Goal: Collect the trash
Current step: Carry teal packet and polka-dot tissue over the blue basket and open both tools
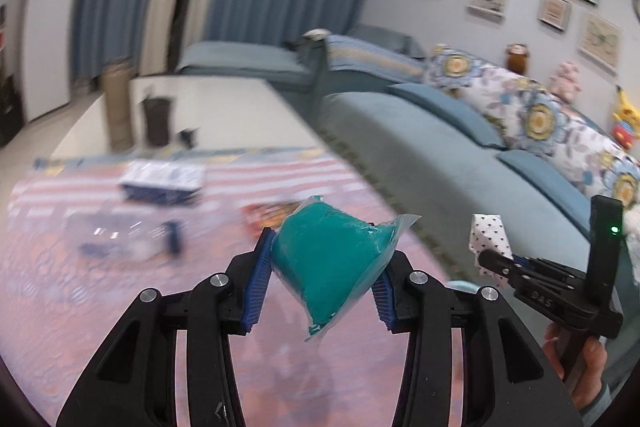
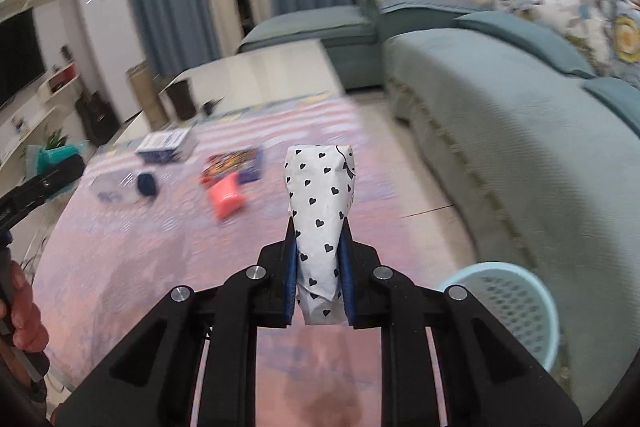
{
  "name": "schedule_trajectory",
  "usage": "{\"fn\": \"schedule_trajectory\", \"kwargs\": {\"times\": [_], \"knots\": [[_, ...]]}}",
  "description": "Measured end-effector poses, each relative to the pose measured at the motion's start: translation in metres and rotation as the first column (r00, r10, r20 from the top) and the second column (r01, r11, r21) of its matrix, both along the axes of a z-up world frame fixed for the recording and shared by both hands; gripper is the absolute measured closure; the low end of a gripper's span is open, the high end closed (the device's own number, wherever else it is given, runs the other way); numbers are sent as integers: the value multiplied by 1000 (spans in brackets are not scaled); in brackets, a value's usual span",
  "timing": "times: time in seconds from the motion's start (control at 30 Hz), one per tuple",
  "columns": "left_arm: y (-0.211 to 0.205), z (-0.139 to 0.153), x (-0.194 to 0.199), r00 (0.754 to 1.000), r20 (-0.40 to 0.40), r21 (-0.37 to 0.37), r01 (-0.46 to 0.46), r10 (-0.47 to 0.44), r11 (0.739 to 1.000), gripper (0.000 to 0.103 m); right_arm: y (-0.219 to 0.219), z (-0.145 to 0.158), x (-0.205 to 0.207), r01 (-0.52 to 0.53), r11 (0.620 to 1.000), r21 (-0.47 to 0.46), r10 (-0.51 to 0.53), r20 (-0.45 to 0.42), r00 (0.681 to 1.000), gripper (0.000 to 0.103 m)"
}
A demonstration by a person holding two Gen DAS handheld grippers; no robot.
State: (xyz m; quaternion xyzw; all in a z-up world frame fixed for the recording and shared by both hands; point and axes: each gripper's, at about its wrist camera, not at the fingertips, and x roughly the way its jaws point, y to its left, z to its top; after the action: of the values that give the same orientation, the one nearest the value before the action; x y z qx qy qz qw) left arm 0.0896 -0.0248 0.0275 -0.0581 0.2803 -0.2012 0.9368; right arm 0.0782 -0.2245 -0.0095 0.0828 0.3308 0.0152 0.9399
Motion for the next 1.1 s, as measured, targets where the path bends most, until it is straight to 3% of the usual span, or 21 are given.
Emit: {"fn": "schedule_trajectory", "kwargs": {"times": [0.23,0.37,0.5,0.73,0.9,1.1], "knots": [[-114,21,-12,982,40,61,184,-187,981,61,-83,1,-30,164,986,9,-163,-28,986,87],[-170,4,-12,962,-5,81,272,-273,959,61,-124,-20,-42,241,970,33,-238,-84,968,87],[-213,-28,-3,932,-105,57,354,-347,933,61,-153,-51,-48,296,954,48,-286,-151,946,87],[-264,-90,9,854,-271,34,470,-445,882,60,-190,-113,-55,363,928,83,-327,-284,901,87],[-278,-124,11,839,-324,48,476,-437,878,60,-201,-151,-52,389,917,83,-334,-372,866,86],[-288,-139,11,812,-371,75,510,-450,857,53,-208,-184,-52,417,903,98,-336,-440,833,82]]}}
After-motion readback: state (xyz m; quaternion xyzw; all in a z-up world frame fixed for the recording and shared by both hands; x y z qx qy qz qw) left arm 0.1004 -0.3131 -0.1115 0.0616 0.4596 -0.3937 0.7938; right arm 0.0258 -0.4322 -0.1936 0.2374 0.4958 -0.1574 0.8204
